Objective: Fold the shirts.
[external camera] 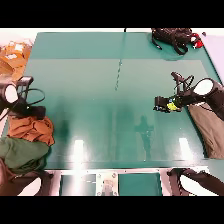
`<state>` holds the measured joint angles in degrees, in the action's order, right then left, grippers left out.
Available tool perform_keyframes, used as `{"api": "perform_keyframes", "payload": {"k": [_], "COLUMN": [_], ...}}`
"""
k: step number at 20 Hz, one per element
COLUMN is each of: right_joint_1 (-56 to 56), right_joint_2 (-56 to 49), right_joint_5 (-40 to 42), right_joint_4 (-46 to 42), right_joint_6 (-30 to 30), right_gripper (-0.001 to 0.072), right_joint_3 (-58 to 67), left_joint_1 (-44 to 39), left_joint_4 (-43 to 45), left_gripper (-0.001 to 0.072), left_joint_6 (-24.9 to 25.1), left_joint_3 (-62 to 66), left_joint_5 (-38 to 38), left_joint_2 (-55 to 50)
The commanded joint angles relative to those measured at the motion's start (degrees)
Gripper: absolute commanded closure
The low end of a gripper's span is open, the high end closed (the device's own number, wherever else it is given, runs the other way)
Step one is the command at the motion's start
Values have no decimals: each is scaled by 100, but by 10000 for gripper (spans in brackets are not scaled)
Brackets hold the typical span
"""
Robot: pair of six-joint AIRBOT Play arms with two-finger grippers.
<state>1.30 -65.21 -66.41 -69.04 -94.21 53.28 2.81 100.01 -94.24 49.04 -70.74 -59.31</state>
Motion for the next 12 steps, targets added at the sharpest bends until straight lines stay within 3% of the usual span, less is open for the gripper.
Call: {"api": "perform_keyframes", "payload": {"k": [1,5,6,7,12], "right_joint_1": [4,4,2,2,-42], "right_joint_2": [2,2,2,2,4], "right_joint_5": [94,299,297,293,199], "right_joint_4": [-2,0,0,-2,0], "right_joint_6": [0,0,0,0,2], "right_gripper": [688,687,688,687,688], "right_joint_3": [-4,-4,-4,-4,74], "left_joint_1": [619,861,859,859,490], "left_joint_4": [442,457,455,444,-846], "left_gripper": [7,34,414,683,688], "left_joint_6": [24,22,24,66,1010], "left_joint_3": [-640,-922,-874,-793,752], "left_joint_5": [627,1471,1587,1593,813], "left_joint_2": [-4,-437,-535,-579,-540]}}
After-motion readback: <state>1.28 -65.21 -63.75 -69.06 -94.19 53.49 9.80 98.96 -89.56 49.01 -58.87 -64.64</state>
